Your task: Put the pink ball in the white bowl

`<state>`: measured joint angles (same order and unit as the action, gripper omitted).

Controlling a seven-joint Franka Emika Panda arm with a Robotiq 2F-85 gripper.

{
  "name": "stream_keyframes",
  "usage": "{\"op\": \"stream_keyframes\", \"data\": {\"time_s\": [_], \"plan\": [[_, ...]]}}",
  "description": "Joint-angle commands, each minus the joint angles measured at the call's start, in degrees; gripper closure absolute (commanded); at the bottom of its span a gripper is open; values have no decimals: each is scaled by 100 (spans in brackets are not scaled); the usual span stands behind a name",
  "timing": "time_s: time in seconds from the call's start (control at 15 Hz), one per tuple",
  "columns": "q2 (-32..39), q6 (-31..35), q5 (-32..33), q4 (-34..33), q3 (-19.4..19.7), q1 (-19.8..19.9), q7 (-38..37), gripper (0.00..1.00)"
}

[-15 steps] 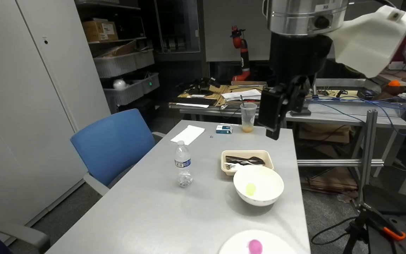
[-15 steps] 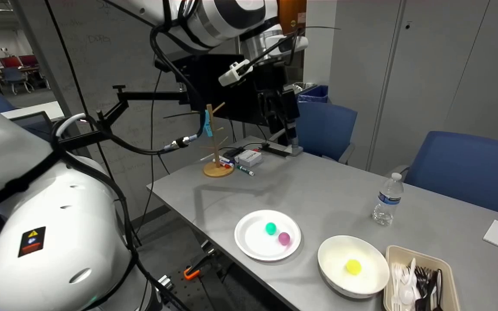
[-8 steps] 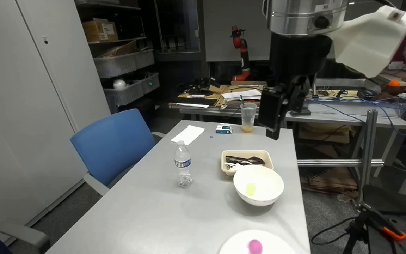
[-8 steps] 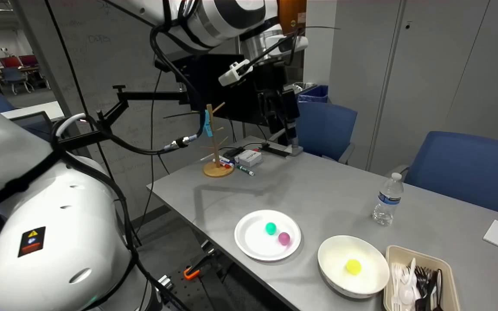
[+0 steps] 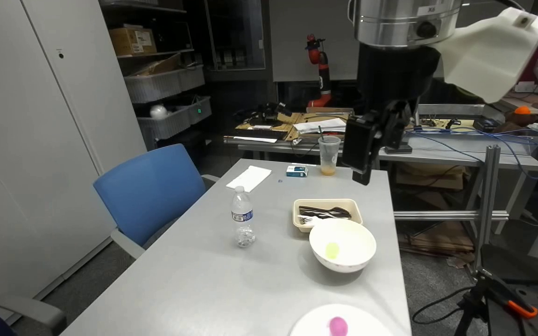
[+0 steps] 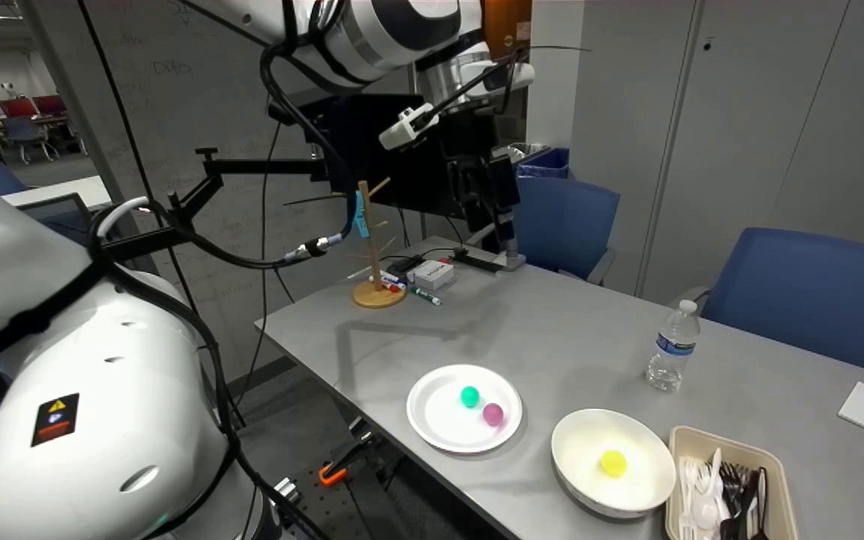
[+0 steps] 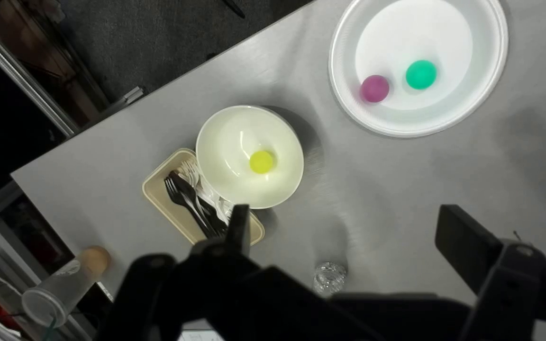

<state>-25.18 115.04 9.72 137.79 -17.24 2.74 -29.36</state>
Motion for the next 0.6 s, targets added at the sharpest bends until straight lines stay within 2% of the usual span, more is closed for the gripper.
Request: {"op": "stream_keyframes", "data": {"time_s": [0.0, 0.33, 0.53], "plan": [[23, -24, 68, -13, 140, -156, -54, 0], [36, -24, 45, -12, 194, -210, 69, 0], [79, -39, -292, -27, 333, -357, 287, 0]]}}
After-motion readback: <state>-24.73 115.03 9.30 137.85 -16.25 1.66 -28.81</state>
